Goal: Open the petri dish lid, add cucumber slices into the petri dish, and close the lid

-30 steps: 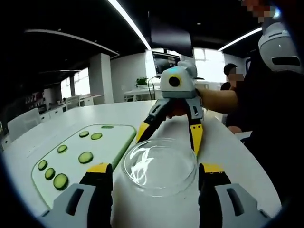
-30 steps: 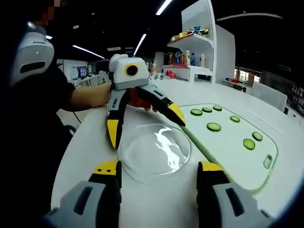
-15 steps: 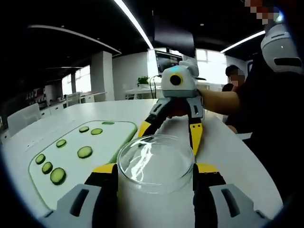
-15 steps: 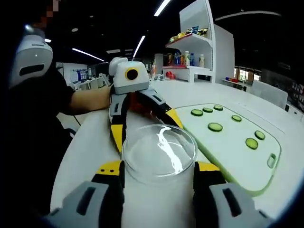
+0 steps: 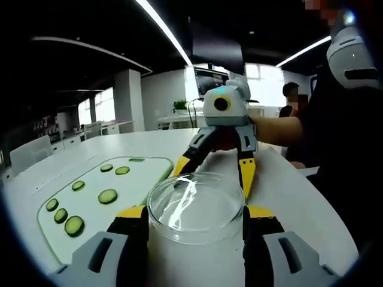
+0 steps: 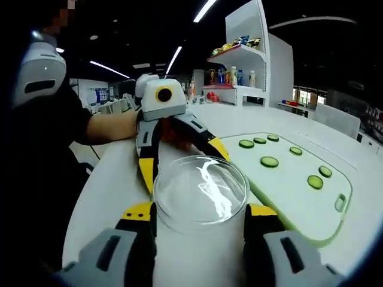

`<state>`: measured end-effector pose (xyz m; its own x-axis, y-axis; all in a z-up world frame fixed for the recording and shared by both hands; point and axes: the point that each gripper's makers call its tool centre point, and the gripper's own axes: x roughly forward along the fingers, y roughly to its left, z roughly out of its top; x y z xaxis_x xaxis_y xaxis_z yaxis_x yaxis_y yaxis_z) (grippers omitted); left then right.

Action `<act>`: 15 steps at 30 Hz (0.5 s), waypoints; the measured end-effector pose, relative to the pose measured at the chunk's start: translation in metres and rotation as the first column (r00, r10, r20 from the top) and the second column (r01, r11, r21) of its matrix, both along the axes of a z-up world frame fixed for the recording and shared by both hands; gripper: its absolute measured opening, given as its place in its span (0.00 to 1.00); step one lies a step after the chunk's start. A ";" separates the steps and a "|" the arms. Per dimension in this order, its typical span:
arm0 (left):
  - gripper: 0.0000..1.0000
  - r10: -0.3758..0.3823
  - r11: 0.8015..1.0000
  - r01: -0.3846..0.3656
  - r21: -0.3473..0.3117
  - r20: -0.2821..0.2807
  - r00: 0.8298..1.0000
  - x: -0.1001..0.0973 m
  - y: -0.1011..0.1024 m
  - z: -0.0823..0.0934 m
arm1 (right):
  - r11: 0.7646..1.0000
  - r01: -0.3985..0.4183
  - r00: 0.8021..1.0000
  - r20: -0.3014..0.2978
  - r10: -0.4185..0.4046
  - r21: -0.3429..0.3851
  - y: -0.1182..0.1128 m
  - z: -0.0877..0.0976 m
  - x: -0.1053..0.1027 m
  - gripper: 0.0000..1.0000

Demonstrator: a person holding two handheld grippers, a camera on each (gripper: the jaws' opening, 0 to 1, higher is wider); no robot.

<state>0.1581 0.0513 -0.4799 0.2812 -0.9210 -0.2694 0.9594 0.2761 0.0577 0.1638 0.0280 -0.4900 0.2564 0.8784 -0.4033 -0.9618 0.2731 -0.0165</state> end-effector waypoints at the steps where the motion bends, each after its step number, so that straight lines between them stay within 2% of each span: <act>1: 0.62 -0.001 1.000 0.001 -0.004 -0.005 1.000 0.000 0.000 0.001 | 1.000 0.000 1.000 -0.001 0.000 0.002 0.000 0.001 -0.001 0.57; 7: 0.62 -0.001 1.000 0.001 -0.023 -0.018 1.000 0.000 0.000 0.003 | 1.000 0.003 1.000 0.000 -0.003 0.012 -0.001 0.005 -0.002 0.56; 15: 0.62 0.003 0.999 -0.003 -0.050 -0.007 1.000 0.000 0.000 0.010 | 1.000 0.002 1.000 0.015 -0.003 0.027 0.000 0.012 -0.003 0.56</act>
